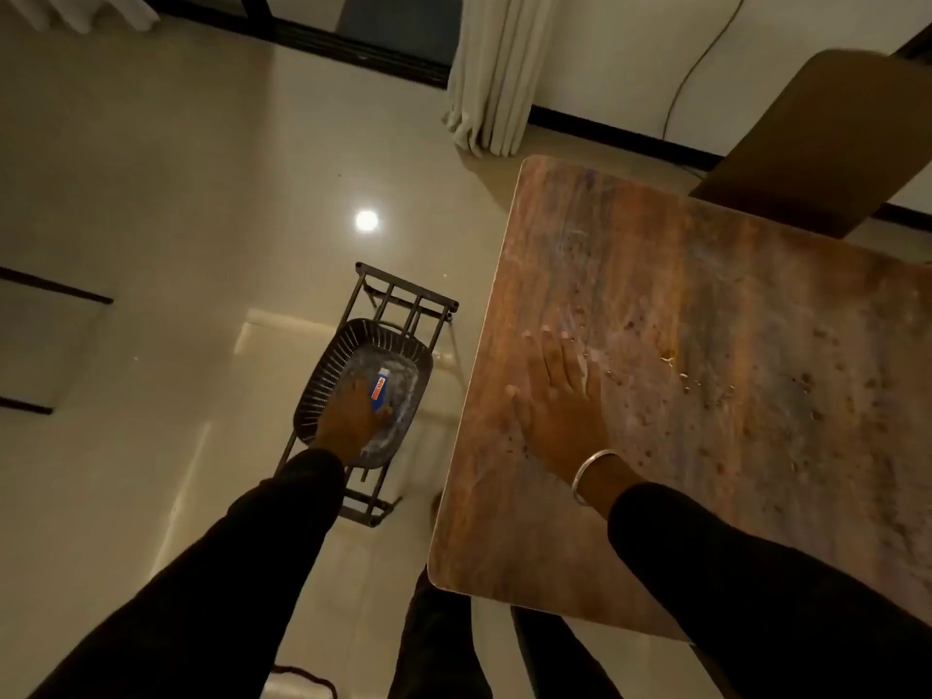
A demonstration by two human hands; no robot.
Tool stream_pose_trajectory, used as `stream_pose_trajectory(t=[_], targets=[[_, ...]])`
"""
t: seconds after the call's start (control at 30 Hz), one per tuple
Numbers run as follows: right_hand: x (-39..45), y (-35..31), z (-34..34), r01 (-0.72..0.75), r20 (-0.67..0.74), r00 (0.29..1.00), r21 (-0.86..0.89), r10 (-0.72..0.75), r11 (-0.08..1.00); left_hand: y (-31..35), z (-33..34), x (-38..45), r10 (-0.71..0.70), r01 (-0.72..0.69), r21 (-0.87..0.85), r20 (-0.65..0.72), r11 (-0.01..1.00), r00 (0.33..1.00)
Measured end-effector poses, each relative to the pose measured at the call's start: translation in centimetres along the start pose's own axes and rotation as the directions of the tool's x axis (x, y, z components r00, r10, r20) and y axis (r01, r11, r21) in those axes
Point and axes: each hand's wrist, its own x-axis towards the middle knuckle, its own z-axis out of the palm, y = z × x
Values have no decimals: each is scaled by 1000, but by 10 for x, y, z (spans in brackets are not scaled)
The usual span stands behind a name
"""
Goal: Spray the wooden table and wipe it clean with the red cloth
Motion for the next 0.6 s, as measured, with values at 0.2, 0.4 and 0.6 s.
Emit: stream_pose_trajectory(t=[0.2, 0.4, 0.6], targets=[[-1, 8, 9, -15, 21, 1000, -2, 15, 1000, -5, 20, 12, -81, 81, 19, -30, 997, 996], [-3, -6, -1, 11, 37, 999, -18, -10, 1000, -1, 9, -1, -25, 3, -142, -153, 990, 988], [-6, -20, -36, 25, 12, 1000, -31, -24, 999, 34, -35, -45, 255, -329, -73, -485, 941, 836]])
